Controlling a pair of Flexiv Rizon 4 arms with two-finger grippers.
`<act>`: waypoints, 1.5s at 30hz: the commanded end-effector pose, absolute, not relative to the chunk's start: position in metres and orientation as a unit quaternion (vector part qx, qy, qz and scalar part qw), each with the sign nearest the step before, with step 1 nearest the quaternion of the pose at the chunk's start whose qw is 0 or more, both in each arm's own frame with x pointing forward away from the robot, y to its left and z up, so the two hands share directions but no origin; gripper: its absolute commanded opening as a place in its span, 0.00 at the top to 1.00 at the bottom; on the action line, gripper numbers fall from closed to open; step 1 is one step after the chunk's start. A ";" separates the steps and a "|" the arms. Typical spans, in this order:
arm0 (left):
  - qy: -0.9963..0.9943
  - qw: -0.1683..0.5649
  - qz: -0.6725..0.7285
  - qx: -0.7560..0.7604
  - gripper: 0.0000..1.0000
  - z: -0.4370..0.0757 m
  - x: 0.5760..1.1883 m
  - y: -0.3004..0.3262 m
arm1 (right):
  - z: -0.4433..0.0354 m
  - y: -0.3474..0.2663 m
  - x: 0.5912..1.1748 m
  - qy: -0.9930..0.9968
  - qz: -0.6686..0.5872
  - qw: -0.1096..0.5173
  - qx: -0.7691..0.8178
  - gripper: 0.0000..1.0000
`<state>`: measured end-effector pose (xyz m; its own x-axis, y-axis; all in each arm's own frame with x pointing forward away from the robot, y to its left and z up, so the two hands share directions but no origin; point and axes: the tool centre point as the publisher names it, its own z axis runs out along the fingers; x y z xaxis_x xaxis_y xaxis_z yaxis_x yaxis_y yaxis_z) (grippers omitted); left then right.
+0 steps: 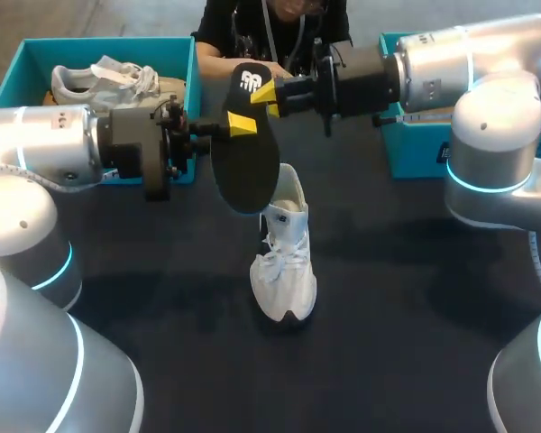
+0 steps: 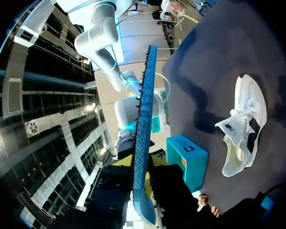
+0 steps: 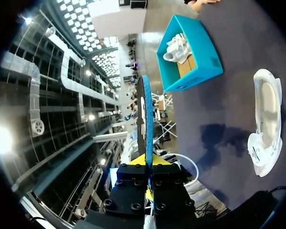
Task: Take the shoe out of the shoebox, open the shoe tongue, remove and reinsert the insole, then place the shoe into the shoebox
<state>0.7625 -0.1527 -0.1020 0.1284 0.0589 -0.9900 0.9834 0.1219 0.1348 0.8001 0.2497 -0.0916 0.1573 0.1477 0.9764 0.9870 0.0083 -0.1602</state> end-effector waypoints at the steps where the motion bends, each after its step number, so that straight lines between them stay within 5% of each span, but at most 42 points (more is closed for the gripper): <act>1: 0.509 0.549 -0.423 0.511 1.00 -0.104 0.765 -0.153 | -0.094 0.248 0.798 -0.497 -0.416 0.504 -0.571 1.00; 4: 0.510 0.546 -0.425 0.511 1.00 -0.106 0.765 -0.151 | -0.094 0.246 0.799 -0.495 -0.419 0.504 -0.571 1.00; 5: 0.510 0.545 -0.426 0.511 1.00 -0.106 0.764 -0.150 | -0.094 0.245 0.799 -0.495 -0.420 0.503 -0.571 0.76; 6: 0.510 0.544 -0.426 0.511 1.00 -0.106 0.764 -0.149 | -0.094 0.243 0.799 -0.495 -0.421 0.502 -0.571 0.18; 7: 0.511 0.544 -0.426 0.512 1.00 -0.107 0.764 -0.148 | -0.095 0.241 0.799 -0.495 -0.427 0.496 -0.571 0.00; 45: 0.522 0.504 -0.461 0.510 1.00 -0.106 0.787 -0.116 | -0.092 0.130 0.762 -0.540 -0.542 0.403 -0.502 0.00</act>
<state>0.7853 -0.1174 -0.1080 0.0293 0.0627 -0.9976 0.9977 0.0591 0.0330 0.7619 0.1288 -0.0937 -0.1716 0.1016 0.9799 0.9794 -0.0904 0.1808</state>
